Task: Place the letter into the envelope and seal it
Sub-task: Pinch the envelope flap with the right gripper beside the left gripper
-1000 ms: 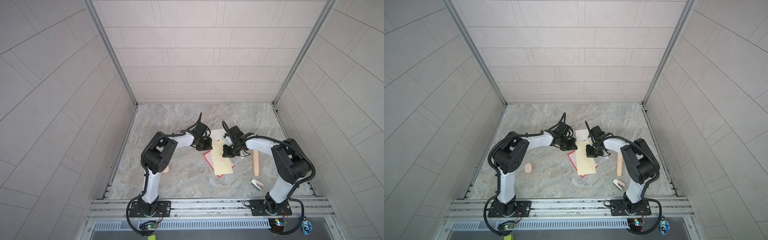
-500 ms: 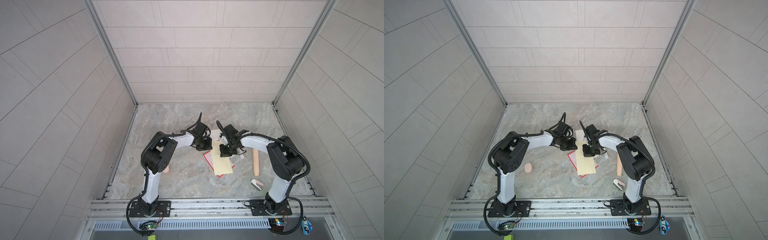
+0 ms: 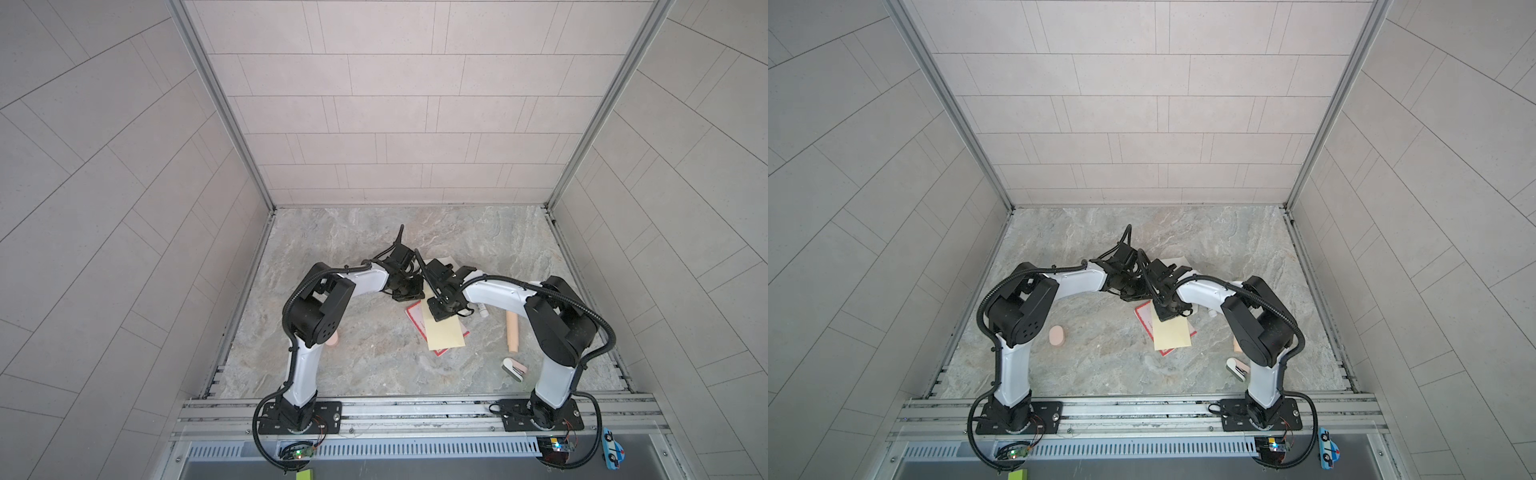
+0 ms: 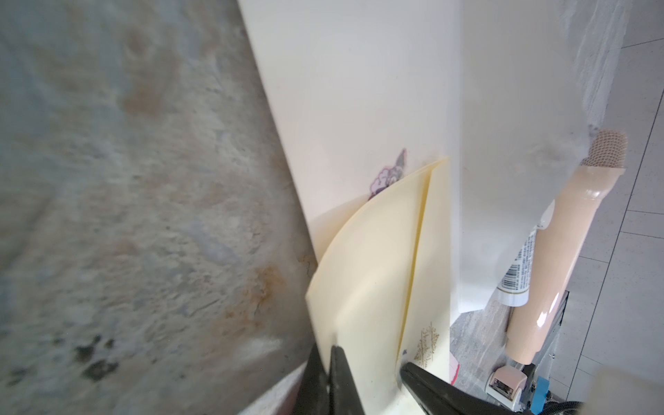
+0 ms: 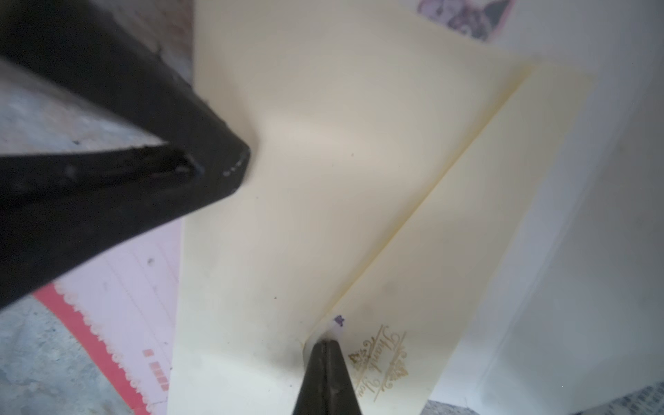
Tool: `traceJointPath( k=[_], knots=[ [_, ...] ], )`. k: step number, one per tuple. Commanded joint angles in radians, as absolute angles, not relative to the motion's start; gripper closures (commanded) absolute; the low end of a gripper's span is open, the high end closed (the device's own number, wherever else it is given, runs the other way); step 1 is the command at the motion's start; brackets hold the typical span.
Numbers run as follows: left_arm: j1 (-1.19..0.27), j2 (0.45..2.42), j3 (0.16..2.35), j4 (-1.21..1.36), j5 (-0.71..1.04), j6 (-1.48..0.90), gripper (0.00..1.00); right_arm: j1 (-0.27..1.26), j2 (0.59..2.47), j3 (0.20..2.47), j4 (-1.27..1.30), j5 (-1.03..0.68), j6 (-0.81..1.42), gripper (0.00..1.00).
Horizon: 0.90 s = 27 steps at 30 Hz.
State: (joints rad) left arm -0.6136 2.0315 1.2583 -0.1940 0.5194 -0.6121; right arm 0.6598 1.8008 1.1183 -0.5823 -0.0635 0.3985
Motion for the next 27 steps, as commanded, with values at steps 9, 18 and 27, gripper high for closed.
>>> traceJointPath(
  k=[9, 18, 27],
  knots=[
    [-0.624, 2.057, 1.268, -0.224, 0.521, -0.603, 1.00, 0.576, 1.696, 1.065, -0.548, -0.198, 0.385, 1.00],
    [-0.625, 2.053, 1.263, -0.218, 0.520, -0.603, 1.00, 0.575, 1.745, 1.058, -0.509, -0.260, 0.404, 1.00],
    [-0.624, 2.051, 1.259, -0.216, 0.518, -0.604, 1.00, 0.576, 1.830, 1.060, -0.515, -0.236, 0.405, 1.00]
  ],
)
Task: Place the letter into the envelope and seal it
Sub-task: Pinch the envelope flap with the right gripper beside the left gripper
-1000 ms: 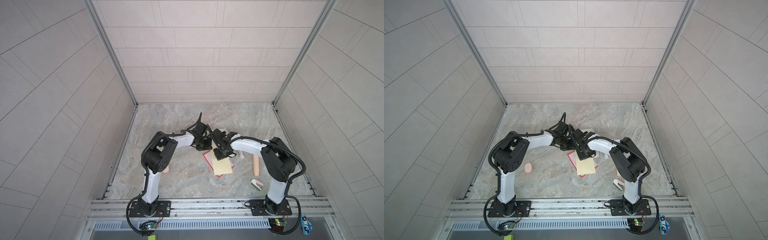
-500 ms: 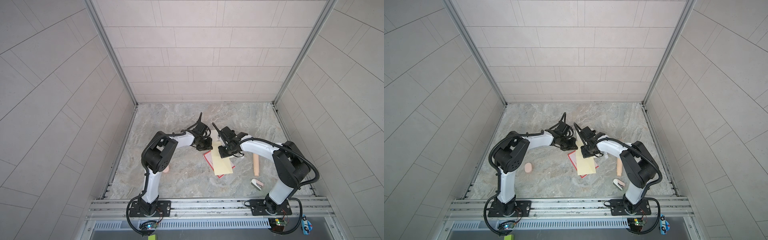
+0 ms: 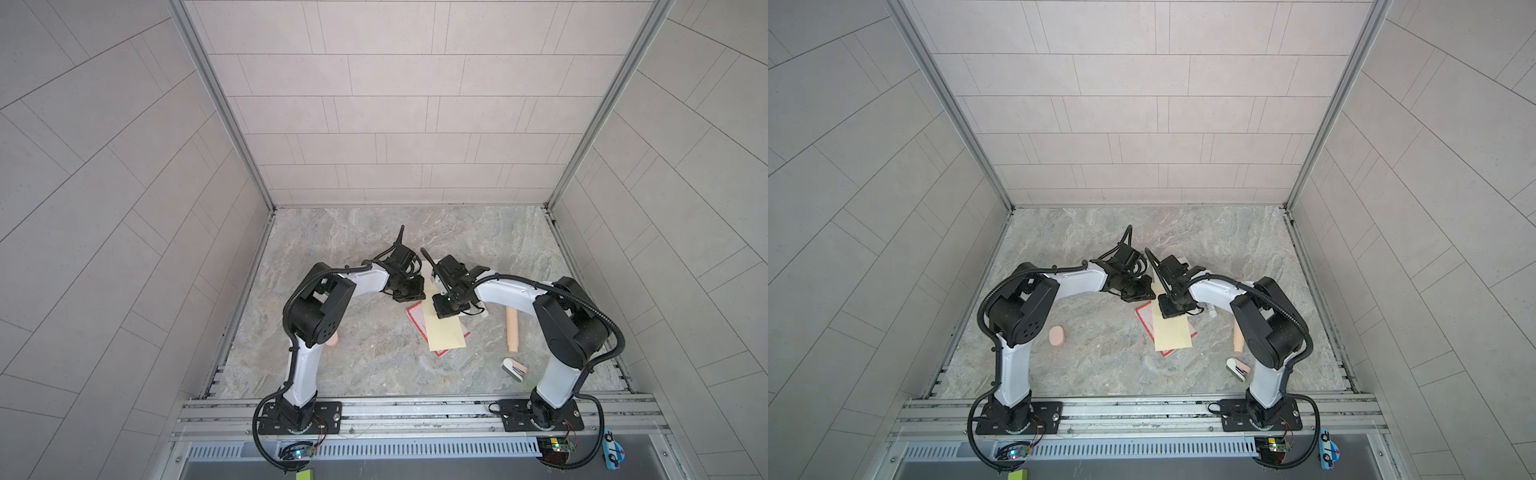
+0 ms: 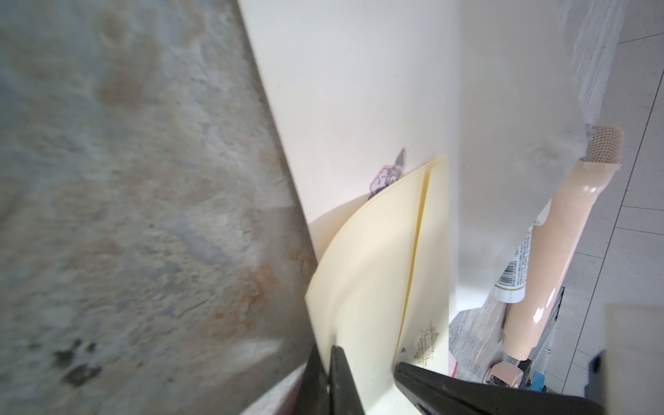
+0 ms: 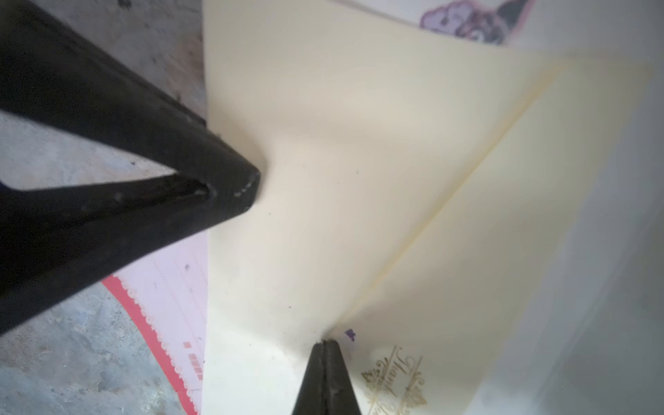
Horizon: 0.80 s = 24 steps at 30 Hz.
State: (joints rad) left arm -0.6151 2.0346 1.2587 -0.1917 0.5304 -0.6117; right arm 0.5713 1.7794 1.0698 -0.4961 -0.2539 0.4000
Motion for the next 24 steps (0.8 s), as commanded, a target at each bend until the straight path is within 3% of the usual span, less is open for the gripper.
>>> traceJointPath(
  k=[1, 8, 16, 24],
  knots=[
    [-0.625, 2.051, 1.260, -0.217, 0.519, -0.603, 1.00, 0.578, 1.836, 1.058, -0.515, -0.229, 0.405, 1.00],
    [-0.625, 2.051, 1.260, -0.215, 0.522, -0.601, 1.00, 0.591, 1.870, 1.066, -0.556, -0.153, 0.421, 1.00],
    [-0.624, 2.044, 1.252, -0.209, 0.535, -0.599, 1.00, 0.567, 1.777, 1.064, -0.470, -0.290, 0.405, 1.00],
    [-0.626, 2.045, 1.249, -0.209, 0.537, -0.598, 1.00, 0.557, 1.729, 1.102, -0.500, -0.251, 0.400, 1.00]
  ],
)
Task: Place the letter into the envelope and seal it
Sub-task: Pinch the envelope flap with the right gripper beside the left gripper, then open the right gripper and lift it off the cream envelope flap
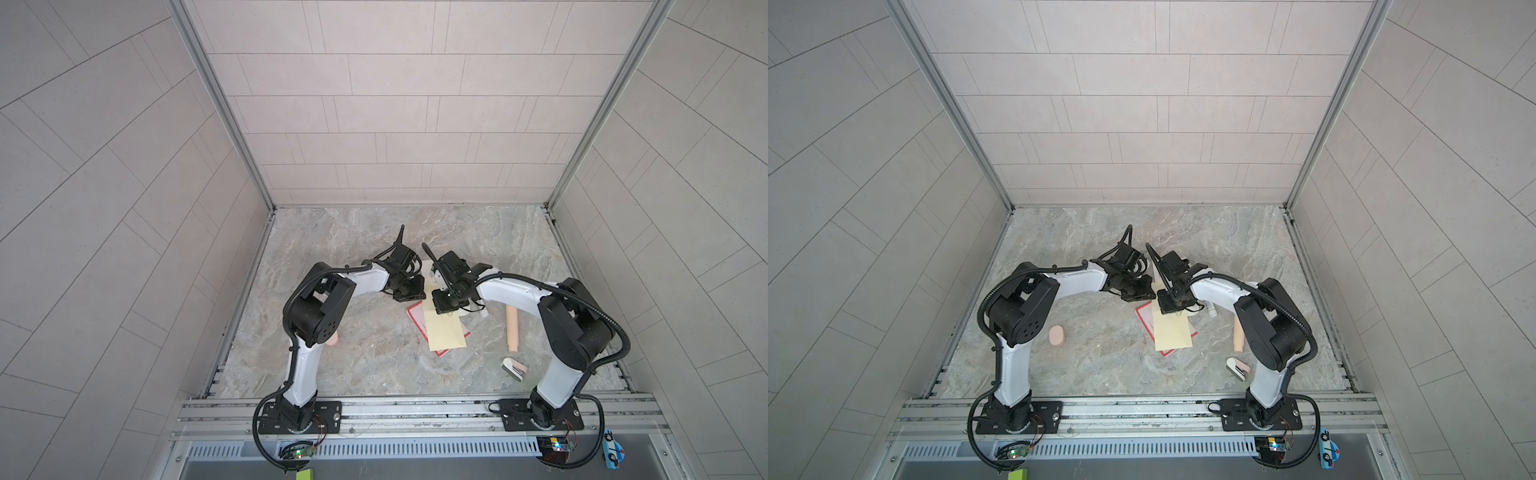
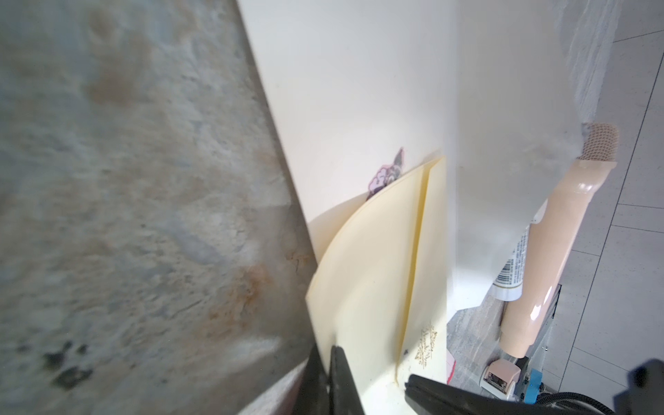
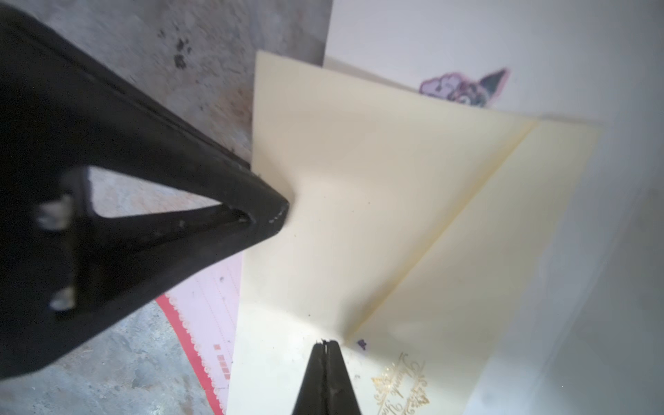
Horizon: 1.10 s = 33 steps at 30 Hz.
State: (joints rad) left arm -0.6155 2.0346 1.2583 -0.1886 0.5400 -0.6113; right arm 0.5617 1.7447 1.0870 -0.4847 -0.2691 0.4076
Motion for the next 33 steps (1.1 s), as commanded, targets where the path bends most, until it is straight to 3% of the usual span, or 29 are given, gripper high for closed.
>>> traceJointPath(
  k=[1, 24, 33],
  knots=[
    [-0.624, 2.045, 1.249, -0.209, 0.536, -0.597, 1.00, 0.556, 1.734, 1.100, -0.501, -0.249, 0.400, 1.00],
    [-0.624, 2.039, 1.252, -0.220, 0.511, -0.597, 1.00, 0.559, 1.838, 1.022, -0.572, -0.162, 0.427, 1.00],
    [-0.625, 2.041, 1.255, -0.209, 0.468, -0.618, 1.00, 0.593, 1.822, 0.997, -0.674, -0.217, 0.364, 1.00]
  ],
)
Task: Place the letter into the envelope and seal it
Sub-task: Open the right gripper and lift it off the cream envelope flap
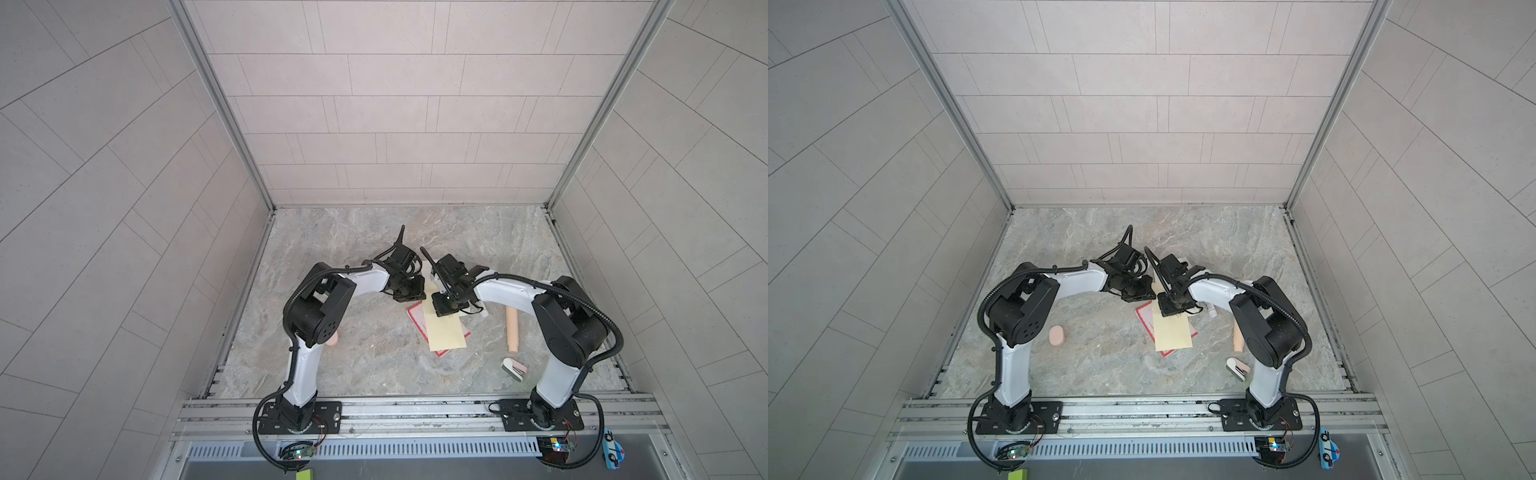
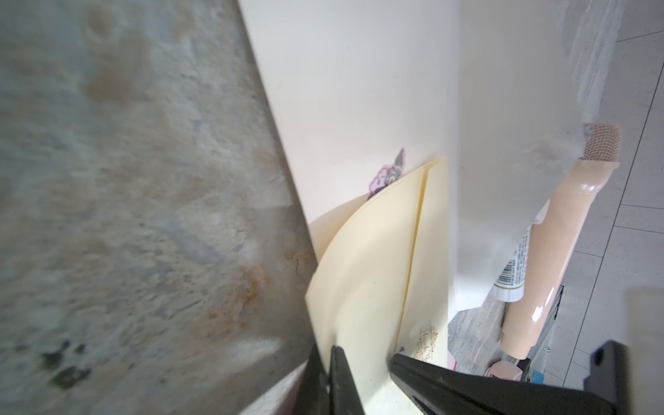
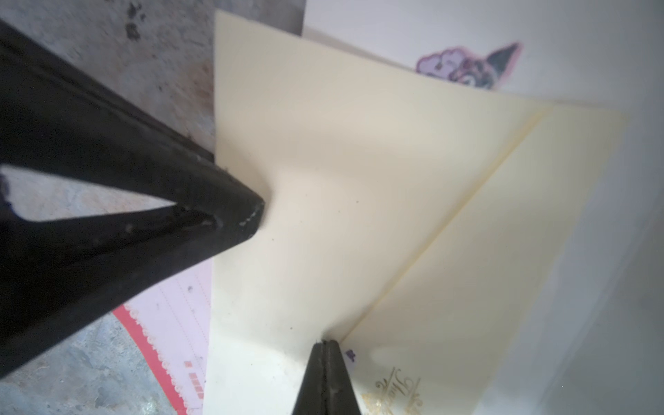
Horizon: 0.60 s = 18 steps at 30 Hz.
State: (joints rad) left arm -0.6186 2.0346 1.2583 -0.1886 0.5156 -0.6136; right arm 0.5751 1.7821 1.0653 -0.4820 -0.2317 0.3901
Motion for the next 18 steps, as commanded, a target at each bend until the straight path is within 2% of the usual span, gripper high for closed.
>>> traceJointPath(
  k=[1, 12, 18],
  knots=[
    [-0.625, 2.043, 1.255, -0.207, 0.468, -0.620, 1.00, 0.596, 1.823, 0.993, -0.679, -0.219, 0.364, 1.00],
    [-0.625, 2.040, 1.250, -0.194, 0.474, -0.626, 1.00, 0.616, 1.846, 0.983, -0.679, -0.217, 0.384, 1.00],
    [-0.625, 2.027, 1.247, -0.144, 0.538, -0.634, 1.00, 0.657, 1.939, 1.018, -0.693, -0.130, 0.388, 1.00]
  ],
)
